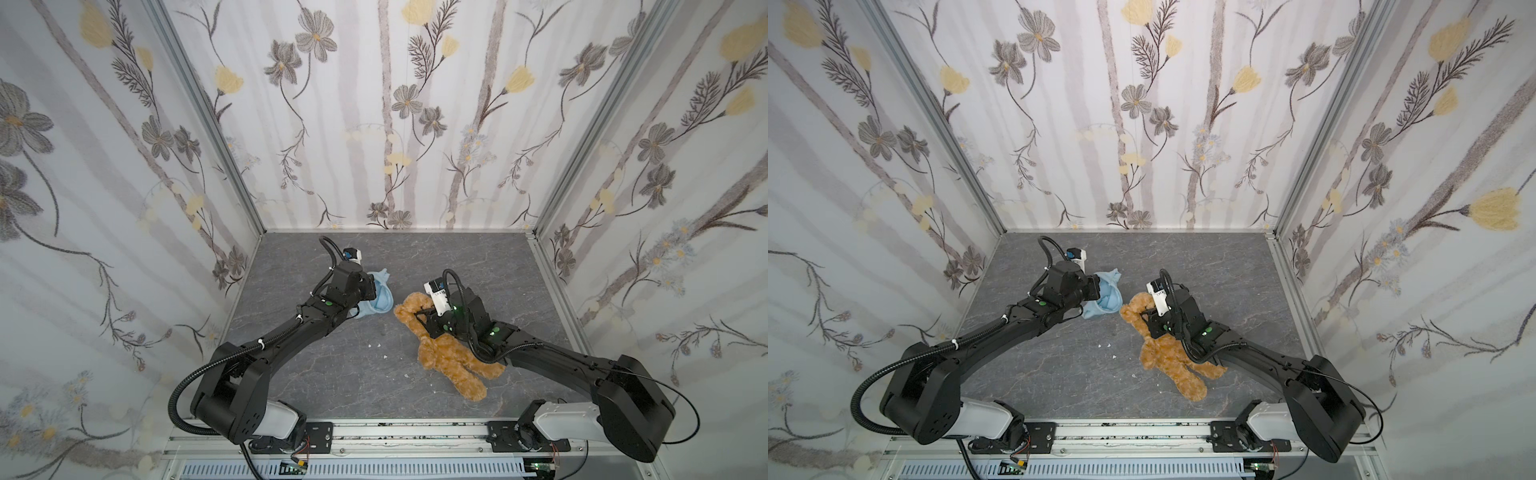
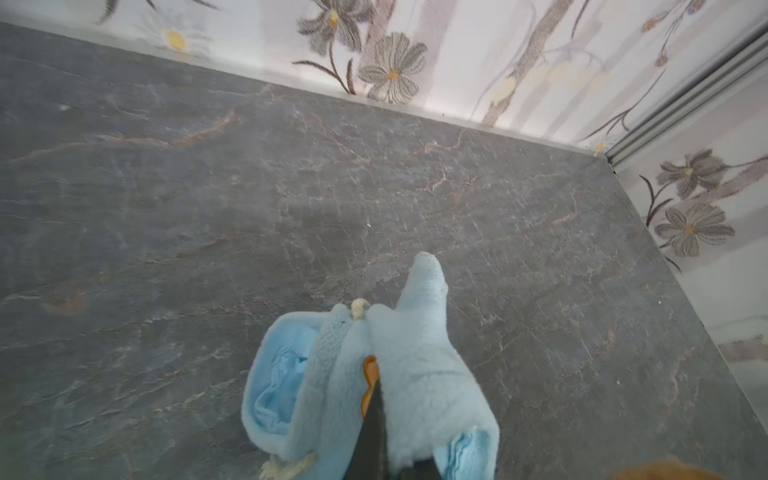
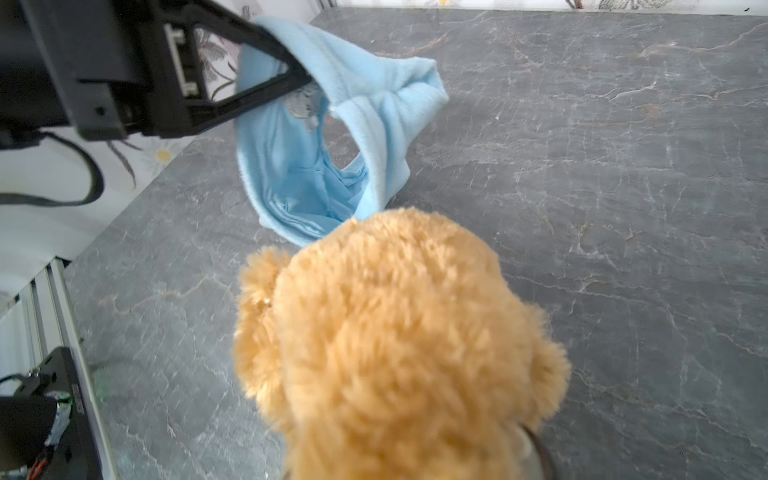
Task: Dress the teddy bear
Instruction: 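Bring the bear's head toward the hoodie opening held by the left gripper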
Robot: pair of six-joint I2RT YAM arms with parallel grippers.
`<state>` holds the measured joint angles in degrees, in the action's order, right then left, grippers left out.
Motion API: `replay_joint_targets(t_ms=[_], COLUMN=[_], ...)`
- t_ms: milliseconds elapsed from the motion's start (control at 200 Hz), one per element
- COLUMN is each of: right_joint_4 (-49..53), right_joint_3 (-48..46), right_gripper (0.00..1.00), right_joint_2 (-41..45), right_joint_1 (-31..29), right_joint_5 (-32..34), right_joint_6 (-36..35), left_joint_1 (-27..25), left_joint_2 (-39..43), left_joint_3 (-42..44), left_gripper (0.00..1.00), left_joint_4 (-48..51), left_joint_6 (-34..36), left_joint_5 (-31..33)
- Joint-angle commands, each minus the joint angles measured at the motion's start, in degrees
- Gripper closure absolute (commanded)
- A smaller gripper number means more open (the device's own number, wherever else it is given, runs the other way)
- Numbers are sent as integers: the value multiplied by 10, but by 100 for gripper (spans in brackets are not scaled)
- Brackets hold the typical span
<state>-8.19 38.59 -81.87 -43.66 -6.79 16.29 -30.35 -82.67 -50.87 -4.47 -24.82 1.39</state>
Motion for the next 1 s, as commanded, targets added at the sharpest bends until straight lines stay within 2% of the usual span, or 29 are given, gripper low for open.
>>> replay_joint_targets(t_ms=[0,130,295,505,844,994], right_joint_4=[-6,-46,-66,-61,-69,-81], right_joint_3=[-23,-46,-22,-3,7,7], right_gripper=[78,79,81,87,86,86], right_joint_2=[38,50,-1,-49,-90,-91], right_joint_1=[-27,-55,-75,-83,-99,-114], right_joint_5=[8,52,128,206,190,182], right_joint_6=[-10,28,78,111,82,47], left_joint_1=[-23,-53,-81,-90,-95,-95], left_joint_2=[-16,-34,-44,-31,-35,-40], left_joint_3=[11,16,17,24,17,12], left_gripper=[100,100,100,100,100,100], left_joint_4=[-19,-19,-19,-20,-23,-24], left_joint_6=[-55,-82,-97,-105,-115,-124], left_joint_5=[-7,-14,-20,-25,-44,-56])
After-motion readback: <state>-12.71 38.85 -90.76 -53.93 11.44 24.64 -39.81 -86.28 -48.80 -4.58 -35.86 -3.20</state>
